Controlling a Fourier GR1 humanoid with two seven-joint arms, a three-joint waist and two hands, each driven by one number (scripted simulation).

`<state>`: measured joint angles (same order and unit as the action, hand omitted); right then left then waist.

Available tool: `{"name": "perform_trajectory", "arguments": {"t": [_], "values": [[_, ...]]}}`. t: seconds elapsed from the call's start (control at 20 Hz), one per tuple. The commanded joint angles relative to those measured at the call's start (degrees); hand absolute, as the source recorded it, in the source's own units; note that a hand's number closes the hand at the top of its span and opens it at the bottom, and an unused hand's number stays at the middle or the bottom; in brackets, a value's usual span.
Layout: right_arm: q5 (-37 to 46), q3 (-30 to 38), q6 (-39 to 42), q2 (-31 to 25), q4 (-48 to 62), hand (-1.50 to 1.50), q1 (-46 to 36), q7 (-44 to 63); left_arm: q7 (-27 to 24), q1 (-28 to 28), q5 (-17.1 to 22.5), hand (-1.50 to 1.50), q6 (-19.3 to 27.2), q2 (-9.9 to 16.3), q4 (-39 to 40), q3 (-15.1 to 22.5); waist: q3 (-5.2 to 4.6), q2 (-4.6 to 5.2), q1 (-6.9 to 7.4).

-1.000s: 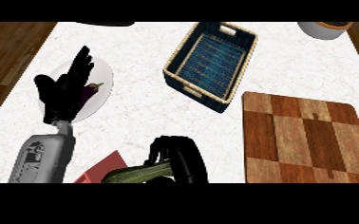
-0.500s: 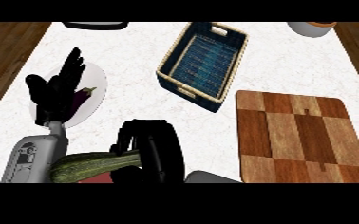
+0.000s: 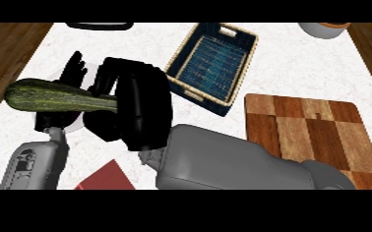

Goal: Pick the squash from the cutting board and place it in the basket

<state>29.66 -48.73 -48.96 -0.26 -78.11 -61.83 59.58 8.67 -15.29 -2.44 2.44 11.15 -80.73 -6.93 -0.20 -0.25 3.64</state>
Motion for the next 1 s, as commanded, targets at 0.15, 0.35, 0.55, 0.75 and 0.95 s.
{"name": "perform_trajectory", "arguments": {"t": [0.15,0.35,0.55,0.75,0.95], "values": [[-2.8,5.5,-1.8,0.2,13.0,1.50,-15.7,9.1,-0.1,0.8,0.2,0.00,0.4,-0.4,-1.5,-0.2,0.06,0.29,-0.56],[-5.2,6.0,0.4,0.2,22.5,1.50,-22.5,8.2,-0.2,-1.8,-0.6,0.00,1.0,-1.1,0.8,0.5,0.02,0.62,-0.60],[-9.8,5.8,1.1,0.3,30.1,1.50,-23.8,3.4,0.6,0.9,0.4,0.00,-0.2,-0.4,-2.7,0.3,0.03,0.84,0.49],[-13.8,4.8,3.7,0.3,34.4,1.50,-25.6,1.9,0.1,0.0,1.1,0.00,-1.0,0.3,-1.4,-0.5,0.04,0.90,0.02],[-17.7,3.6,0.5,0.3,38.0,1.50,-22.9,-0.9,1.8,0.7,-1.0,0.00,0.5,-1.1,-3.5,1.8,0.07,1.07,0.71]]}}
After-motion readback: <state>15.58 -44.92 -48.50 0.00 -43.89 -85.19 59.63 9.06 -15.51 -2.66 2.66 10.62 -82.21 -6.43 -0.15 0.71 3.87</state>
